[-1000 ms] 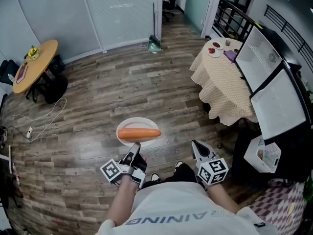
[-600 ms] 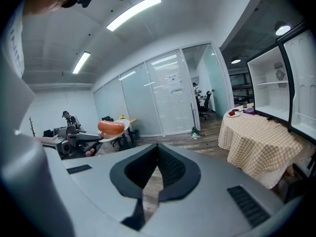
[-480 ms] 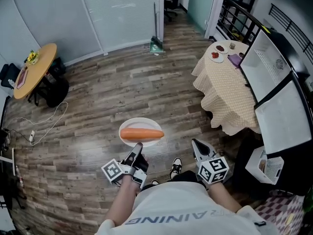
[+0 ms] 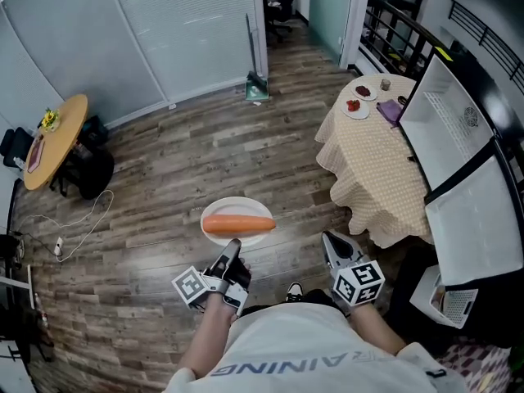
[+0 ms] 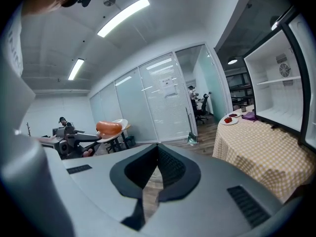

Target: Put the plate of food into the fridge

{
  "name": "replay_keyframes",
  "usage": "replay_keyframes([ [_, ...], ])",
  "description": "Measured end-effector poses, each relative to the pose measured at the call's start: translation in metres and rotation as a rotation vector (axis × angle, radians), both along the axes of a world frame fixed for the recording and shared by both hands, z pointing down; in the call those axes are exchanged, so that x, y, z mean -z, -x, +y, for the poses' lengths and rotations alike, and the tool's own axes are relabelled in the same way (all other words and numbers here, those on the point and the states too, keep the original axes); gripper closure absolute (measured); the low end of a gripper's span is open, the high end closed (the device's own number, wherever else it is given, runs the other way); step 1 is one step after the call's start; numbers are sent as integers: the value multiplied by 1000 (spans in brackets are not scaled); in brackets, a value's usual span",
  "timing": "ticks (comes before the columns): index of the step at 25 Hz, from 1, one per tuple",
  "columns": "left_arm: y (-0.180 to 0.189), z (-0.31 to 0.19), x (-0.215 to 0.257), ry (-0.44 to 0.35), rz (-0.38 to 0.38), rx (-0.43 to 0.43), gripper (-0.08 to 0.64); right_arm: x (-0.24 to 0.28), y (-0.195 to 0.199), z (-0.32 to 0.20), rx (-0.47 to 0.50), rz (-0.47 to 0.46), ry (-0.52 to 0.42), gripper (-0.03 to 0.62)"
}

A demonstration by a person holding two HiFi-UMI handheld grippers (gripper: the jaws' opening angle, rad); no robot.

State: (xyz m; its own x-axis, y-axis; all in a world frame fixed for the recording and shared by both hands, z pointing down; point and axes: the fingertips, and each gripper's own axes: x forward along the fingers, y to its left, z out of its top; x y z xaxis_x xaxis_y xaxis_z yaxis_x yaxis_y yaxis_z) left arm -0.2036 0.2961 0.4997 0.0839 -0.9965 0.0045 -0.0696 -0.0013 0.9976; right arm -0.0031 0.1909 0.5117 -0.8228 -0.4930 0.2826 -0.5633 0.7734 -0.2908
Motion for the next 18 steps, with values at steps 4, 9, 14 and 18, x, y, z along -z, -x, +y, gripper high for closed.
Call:
replay_keyframes([
  [4, -7, -29, 2, -5, 43, -1, 535, -5, -5, -29, -2, -4, 7, 572],
  [9, -11, -59, -1, 10, 26, -15, 535, -12, -11, -59, -25, -18, 24, 572],
  [14, -4, -85, -4, 12, 59, -25, 535, -17, 3, -83, -23, -16, 31, 572],
  [18, 8, -116, -11, 15, 75, -55, 535, -23, 13, -107, -46, 0, 32, 572],
])
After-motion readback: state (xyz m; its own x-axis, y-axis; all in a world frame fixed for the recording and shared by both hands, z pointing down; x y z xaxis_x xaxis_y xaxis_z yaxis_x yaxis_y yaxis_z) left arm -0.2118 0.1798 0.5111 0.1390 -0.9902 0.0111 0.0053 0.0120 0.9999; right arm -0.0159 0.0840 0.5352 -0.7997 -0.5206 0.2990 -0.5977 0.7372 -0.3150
